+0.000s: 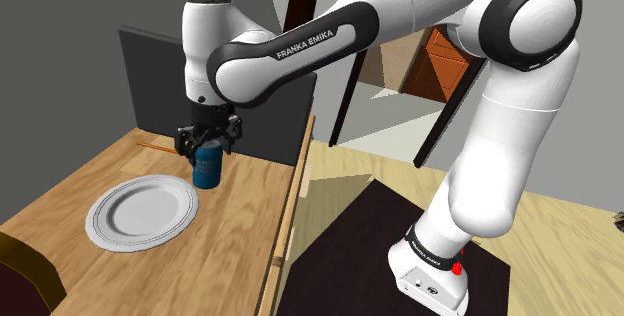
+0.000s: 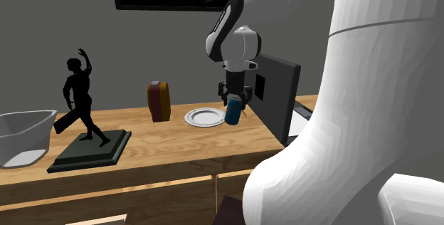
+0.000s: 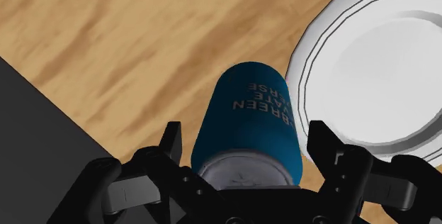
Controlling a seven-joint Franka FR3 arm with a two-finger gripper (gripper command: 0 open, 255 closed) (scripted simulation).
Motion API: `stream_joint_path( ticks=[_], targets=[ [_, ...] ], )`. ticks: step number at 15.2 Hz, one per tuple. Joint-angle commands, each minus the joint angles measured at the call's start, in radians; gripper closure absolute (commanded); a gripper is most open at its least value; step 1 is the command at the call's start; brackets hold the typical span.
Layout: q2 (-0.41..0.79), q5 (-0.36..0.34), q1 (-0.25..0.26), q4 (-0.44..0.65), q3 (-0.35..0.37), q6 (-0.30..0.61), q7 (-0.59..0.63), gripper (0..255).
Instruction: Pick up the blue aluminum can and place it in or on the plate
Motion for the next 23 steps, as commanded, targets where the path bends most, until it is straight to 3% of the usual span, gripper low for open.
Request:
stream_joint_path(
  ticks=[1,8,23],
  targets=[
    [0.005,-0.006,-0.001,-0.006,-0.002,-0.013,0.000,255],
    [0.005,-0.006,-0.001,-0.006,-0.002,-0.013,0.000,255],
    [-0.074,0.038,-0.010,0.106,0.007,-0.196,-0.031,255]
  ],
)
